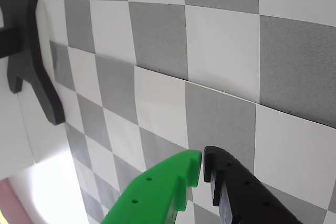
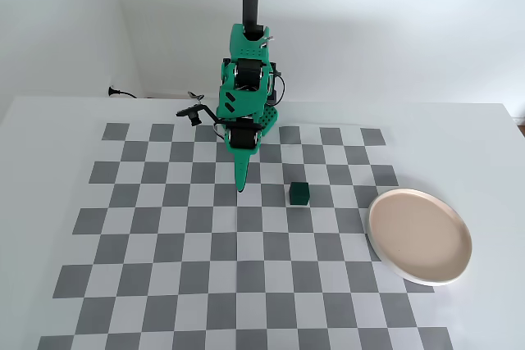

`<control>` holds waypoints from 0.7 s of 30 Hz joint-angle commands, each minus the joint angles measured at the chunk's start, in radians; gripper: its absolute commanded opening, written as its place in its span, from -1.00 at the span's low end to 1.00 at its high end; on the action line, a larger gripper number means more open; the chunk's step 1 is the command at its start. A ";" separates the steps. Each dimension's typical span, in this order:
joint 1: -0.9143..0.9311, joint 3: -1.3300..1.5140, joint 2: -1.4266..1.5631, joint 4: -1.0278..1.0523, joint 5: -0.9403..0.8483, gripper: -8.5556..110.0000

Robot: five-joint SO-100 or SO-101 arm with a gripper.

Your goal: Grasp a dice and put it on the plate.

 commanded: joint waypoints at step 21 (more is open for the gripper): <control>-0.086 -0.015 0.015 -0.058 -0.383 -0.93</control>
